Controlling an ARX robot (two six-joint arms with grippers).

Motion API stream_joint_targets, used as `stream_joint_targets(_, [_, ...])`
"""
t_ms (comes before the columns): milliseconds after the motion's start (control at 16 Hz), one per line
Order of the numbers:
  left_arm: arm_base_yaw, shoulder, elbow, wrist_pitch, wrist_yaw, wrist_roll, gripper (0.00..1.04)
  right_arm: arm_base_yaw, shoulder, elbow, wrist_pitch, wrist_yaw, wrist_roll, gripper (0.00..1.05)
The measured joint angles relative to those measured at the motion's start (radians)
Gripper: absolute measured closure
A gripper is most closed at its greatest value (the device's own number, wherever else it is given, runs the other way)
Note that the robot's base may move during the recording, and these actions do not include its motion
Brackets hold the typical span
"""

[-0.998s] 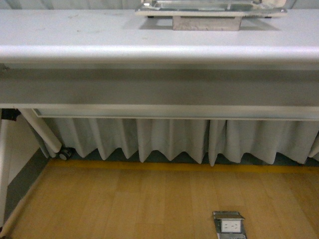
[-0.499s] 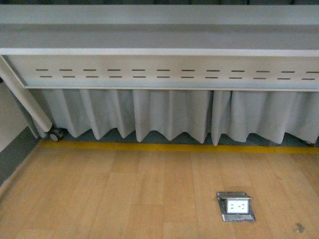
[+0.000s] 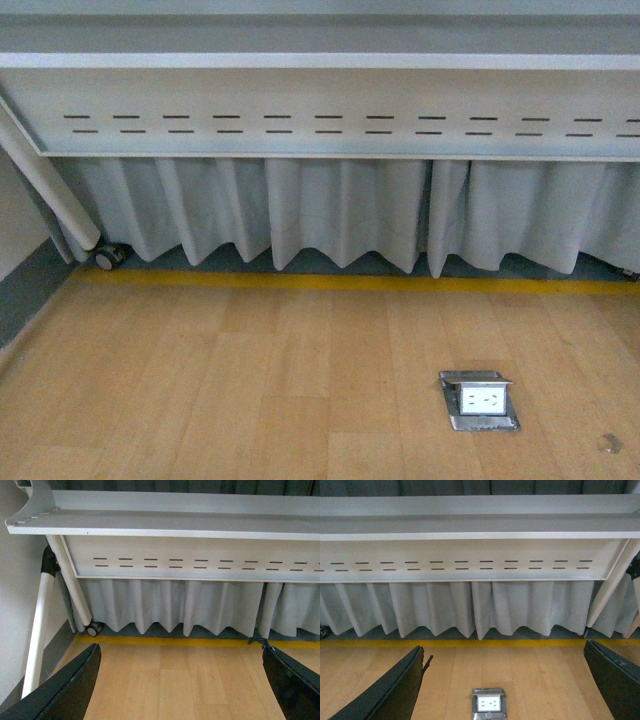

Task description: Open oven

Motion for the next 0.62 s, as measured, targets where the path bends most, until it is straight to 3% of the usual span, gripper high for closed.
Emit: stream_joint_targets(624, [0.0,0.0,0.0,0.0,0.0,0.0,0.07,0.0,0.0,0.0,0.0,0.0,0.0,0.06])
